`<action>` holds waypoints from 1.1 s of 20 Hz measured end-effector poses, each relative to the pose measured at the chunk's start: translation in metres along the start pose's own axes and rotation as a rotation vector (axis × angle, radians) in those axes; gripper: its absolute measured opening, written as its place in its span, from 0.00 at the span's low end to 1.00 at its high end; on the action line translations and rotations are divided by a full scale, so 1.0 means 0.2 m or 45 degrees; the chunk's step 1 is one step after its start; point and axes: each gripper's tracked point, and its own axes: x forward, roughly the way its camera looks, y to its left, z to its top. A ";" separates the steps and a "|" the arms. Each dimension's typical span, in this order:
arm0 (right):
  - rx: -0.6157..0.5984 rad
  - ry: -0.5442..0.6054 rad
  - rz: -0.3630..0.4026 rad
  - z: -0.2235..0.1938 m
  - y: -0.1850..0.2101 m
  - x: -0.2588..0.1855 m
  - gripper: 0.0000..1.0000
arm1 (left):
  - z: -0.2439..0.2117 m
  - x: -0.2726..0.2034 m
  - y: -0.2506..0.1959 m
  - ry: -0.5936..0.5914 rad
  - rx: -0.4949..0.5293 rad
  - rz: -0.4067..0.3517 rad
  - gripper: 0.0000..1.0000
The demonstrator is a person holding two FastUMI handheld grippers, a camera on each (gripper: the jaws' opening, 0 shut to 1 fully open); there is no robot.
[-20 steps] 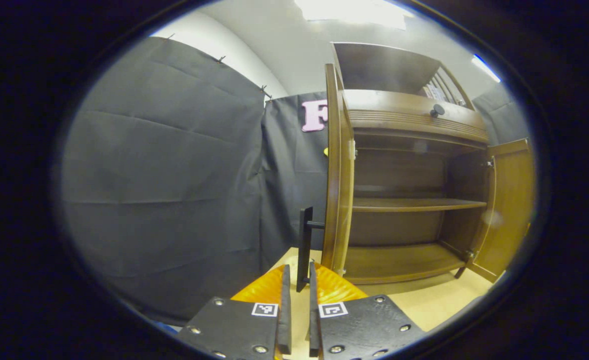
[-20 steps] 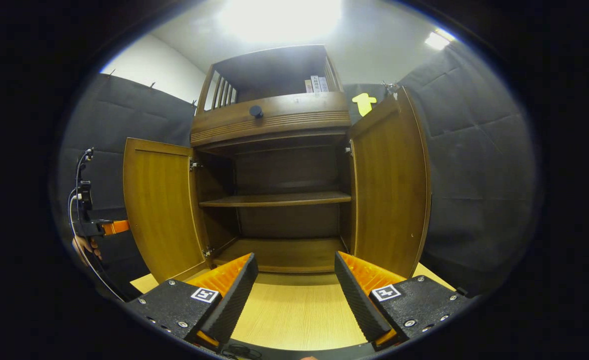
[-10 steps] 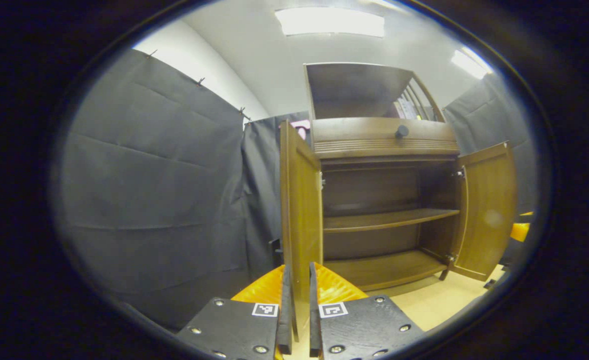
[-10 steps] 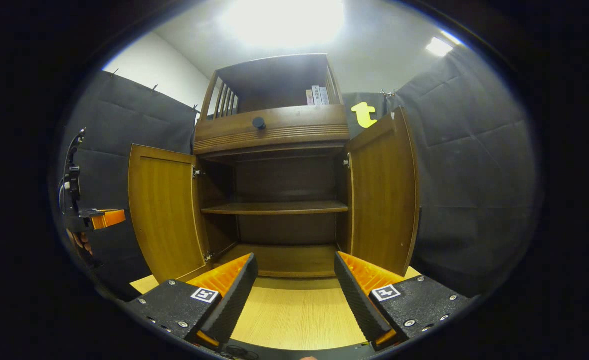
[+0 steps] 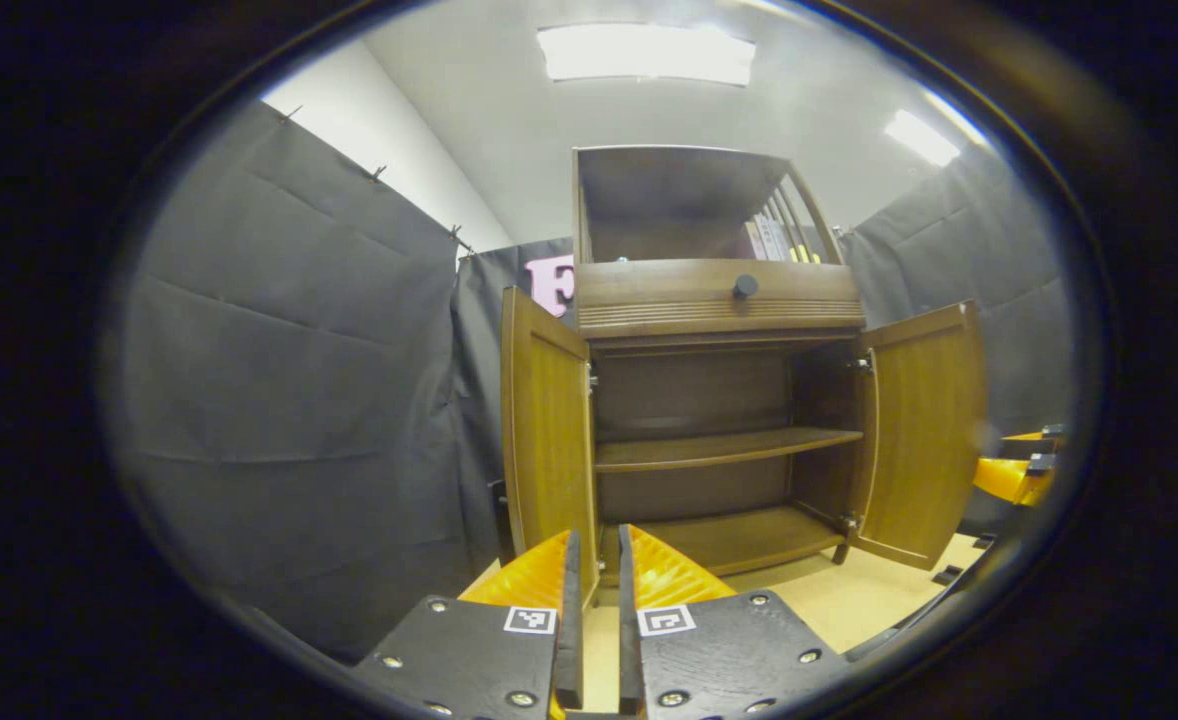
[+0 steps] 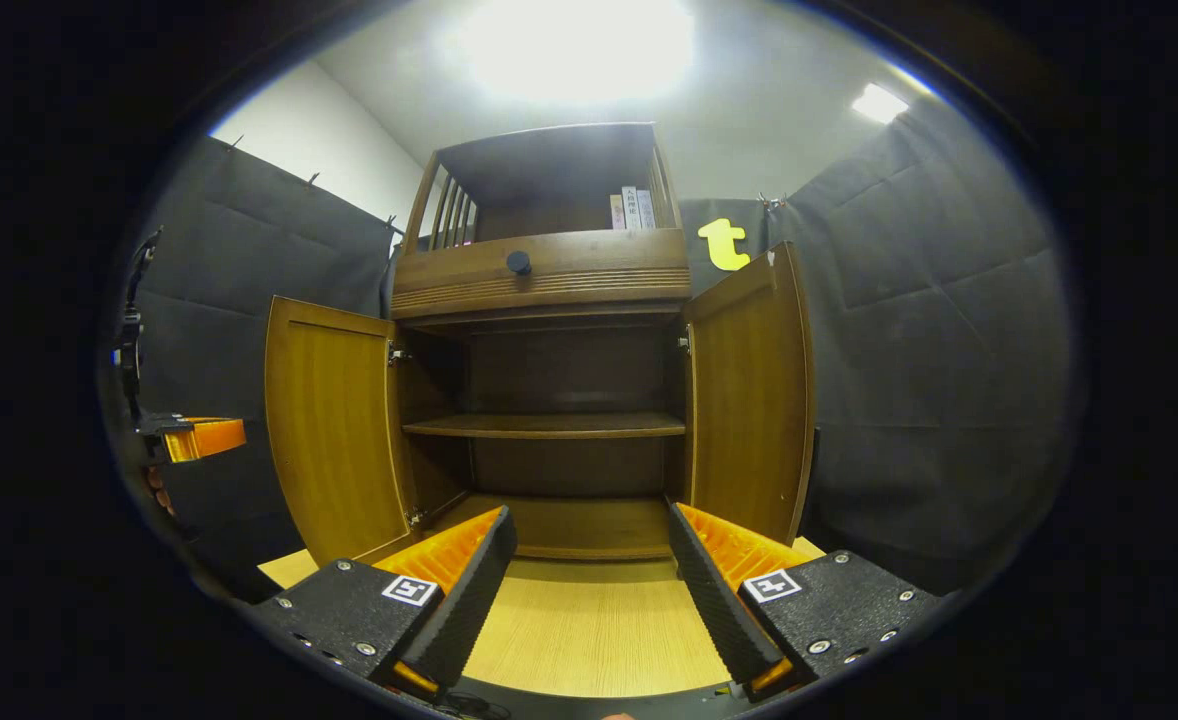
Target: Open the right door of the double-door shoe cabinet with the right hand, and open the left door with the left hand.
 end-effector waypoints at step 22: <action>0.017 0.012 -0.054 -0.08 -0.07 -0.12 0.94 | -0.14 -0.20 -0.22 0.060 0.028 -0.024 0.49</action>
